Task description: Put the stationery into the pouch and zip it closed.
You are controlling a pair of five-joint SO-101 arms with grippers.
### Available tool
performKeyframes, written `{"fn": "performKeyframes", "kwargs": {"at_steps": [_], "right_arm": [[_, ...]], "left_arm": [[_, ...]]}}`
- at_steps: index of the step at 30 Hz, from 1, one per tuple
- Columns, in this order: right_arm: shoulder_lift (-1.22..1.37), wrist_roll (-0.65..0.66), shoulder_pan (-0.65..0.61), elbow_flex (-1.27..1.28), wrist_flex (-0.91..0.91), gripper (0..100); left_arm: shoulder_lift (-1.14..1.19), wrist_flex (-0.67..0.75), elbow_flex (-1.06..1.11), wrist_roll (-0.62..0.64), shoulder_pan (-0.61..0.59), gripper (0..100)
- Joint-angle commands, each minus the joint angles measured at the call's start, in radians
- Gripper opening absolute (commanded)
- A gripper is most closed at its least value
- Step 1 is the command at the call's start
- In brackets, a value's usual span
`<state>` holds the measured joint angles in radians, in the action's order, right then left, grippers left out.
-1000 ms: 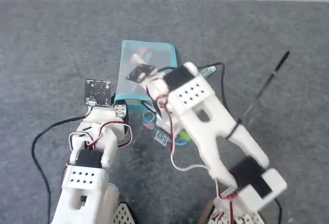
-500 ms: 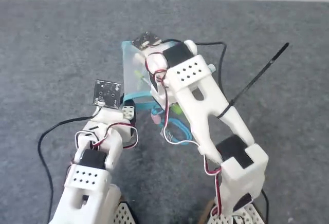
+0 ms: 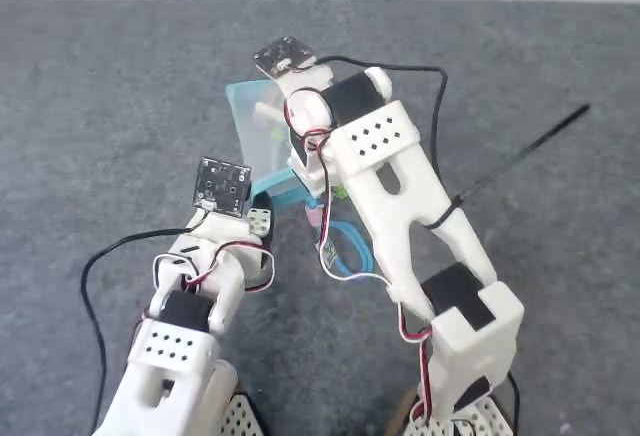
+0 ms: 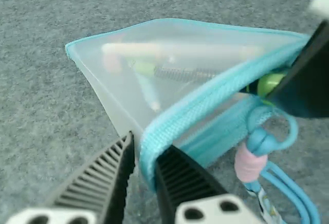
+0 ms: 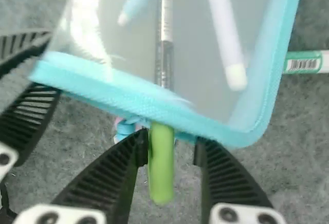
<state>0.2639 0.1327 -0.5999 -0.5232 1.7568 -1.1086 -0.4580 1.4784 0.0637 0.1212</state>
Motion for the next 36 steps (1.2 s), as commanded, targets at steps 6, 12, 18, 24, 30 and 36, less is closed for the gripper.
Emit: {"fn": "performKeyframes", "kwargs": {"at_steps": [6, 12, 18, 24, 30, 36], "right_arm": [[-0.173, 0.0, -0.042, -0.071, 0.015, 17.7], [-0.263, -0.011, 0.096, -0.074, 0.015, 17.7], [-0.206, -0.141, 0.34, -0.009, 0.021, 17.7], [-0.022, -0.15, 0.398, 0.063, -0.033, 18.0], [0.127, -0.152, 0.398, 0.063, -0.087, 18.0], [0.186, -0.152, 0.394, 0.063, -0.165, 18.0]], "left_arm": [[-0.006, -0.002, -0.015, -0.015, 0.021, 1], [-0.008, 0.0, -0.019, -0.006, -0.028, 1], [0.0, -0.005, -0.062, 0.13, -0.238, 1], [-0.008, -0.117, -0.056, -0.064, 0.107, 1], [0.0, -0.048, -0.085, 0.071, -0.256, 1], [-0.008, -0.11, -0.096, 0.005, -0.069, 1]]}}
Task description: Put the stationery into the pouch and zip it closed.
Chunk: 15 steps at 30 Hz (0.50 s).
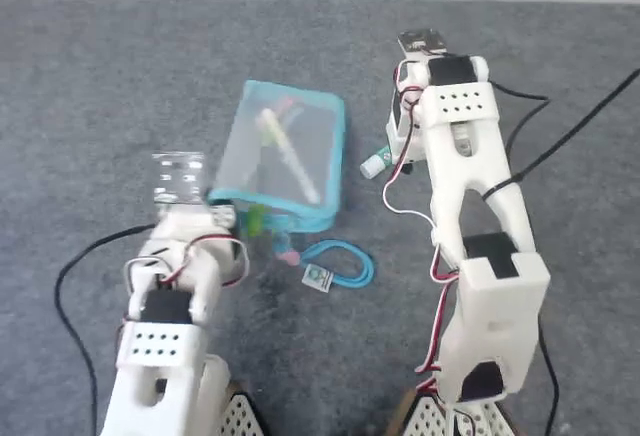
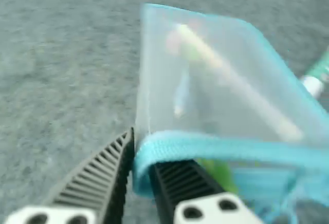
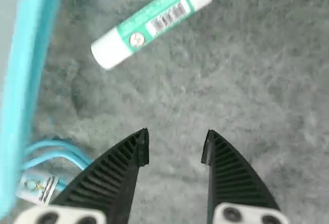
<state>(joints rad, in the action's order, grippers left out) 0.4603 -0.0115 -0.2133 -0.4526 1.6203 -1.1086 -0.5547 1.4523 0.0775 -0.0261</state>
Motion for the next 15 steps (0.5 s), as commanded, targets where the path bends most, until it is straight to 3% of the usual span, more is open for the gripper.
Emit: {"fn": "performKeyframes", "kwargs": {"at_steps": [1, 5, 15], "right_arm": [[-0.005, -0.008, 0.01, -0.008, -0.038, 18.0], [0.019, -0.014, 0.001, -0.008, -0.099, 17.8], [0.047, -0.233, -0.062, -0.009, -0.341, 18.0]], "left_arm": [[-0.008, -0.011, -0.073, 0.026, 0.055, 1], [-0.006, 0.012, -0.077, 0.078, -0.107, 1], [-0.006, 0.011, -0.071, 0.075, -0.044, 1]]}}
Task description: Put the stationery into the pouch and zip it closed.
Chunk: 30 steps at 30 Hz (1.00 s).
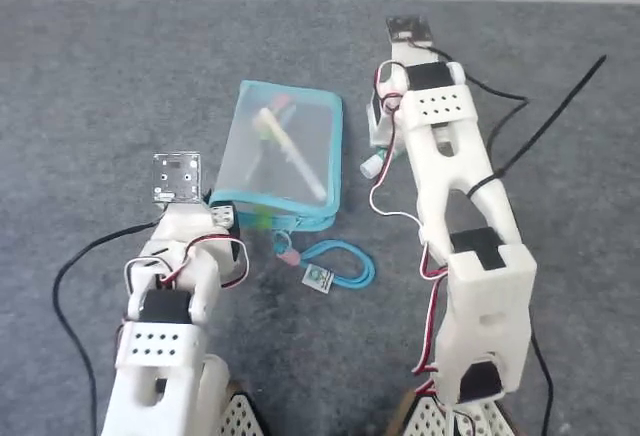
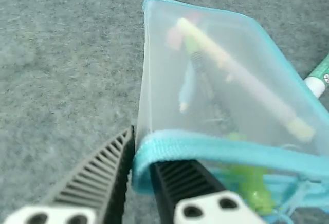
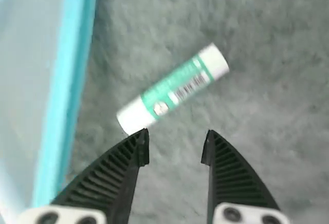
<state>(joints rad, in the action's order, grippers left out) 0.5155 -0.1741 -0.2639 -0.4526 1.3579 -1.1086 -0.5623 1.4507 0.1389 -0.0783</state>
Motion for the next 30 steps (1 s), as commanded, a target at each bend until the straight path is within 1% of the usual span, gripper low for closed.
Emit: {"fn": "performKeyframes", "kwargs": {"at_steps": [1, 6, 10, 15, 20, 24, 30], "right_arm": [[-0.001, -0.091, -0.015, -0.009, -0.104, 18.0], [0.062, -0.152, -0.05, -0.009, -0.142, 18.0], [0.116, -0.241, -0.056, -0.009, -0.163, 18.0], [0.15, -0.358, -0.031, -0.009, -0.185, 18.0], [0.186, -0.37, -0.031, -0.009, -0.177, 18.0], [0.203, -0.373, -0.031, -0.008, -0.108, 17.7], [0.196, -0.371, -0.004, -0.008, 0.099, 16.3]], "left_arm": [[-0.006, 0.018, -0.07, 0.014, 0.008, 1], [-0.006, 0.018, -0.07, 0.014, 0.008, 1], [-0.006, 0.018, -0.068, 0.014, 0.012, 1], [-0.006, 0.018, -0.068, 0.014, 0.014, 1], [-0.006, 0.018, -0.068, 0.014, 0.012, 1], [-0.006, 0.018, -0.068, 0.014, 0.011, 1], [-0.006, 0.018, -0.068, 0.014, 0.014, 1]]}}
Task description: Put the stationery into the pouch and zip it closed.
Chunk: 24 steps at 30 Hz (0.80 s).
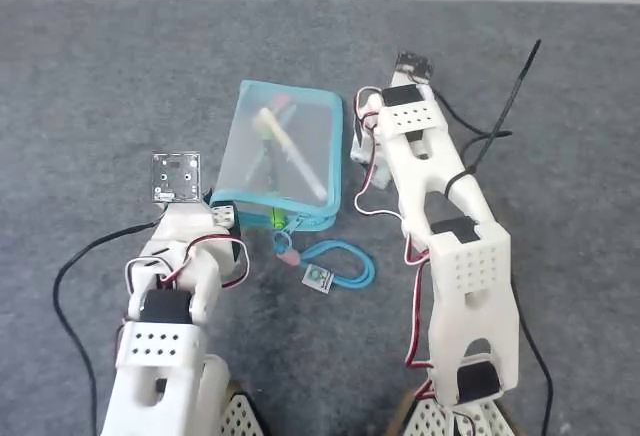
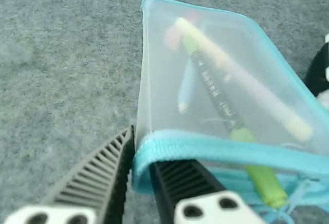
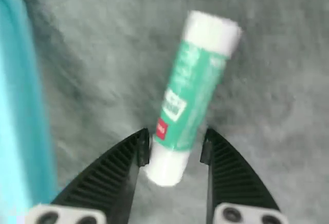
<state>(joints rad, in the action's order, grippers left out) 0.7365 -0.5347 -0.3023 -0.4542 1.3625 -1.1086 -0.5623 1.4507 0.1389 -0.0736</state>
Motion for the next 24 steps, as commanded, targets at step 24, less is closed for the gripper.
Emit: {"fn": "performKeyframes", "kwargs": {"at_steps": [24], "right_arm": [[-0.621, 0.629, 0.13, 0.152, 0.417, 0.7]], "left_arm": [[-0.006, 0.044, -0.042, 0.012, 0.012, 1]]}}
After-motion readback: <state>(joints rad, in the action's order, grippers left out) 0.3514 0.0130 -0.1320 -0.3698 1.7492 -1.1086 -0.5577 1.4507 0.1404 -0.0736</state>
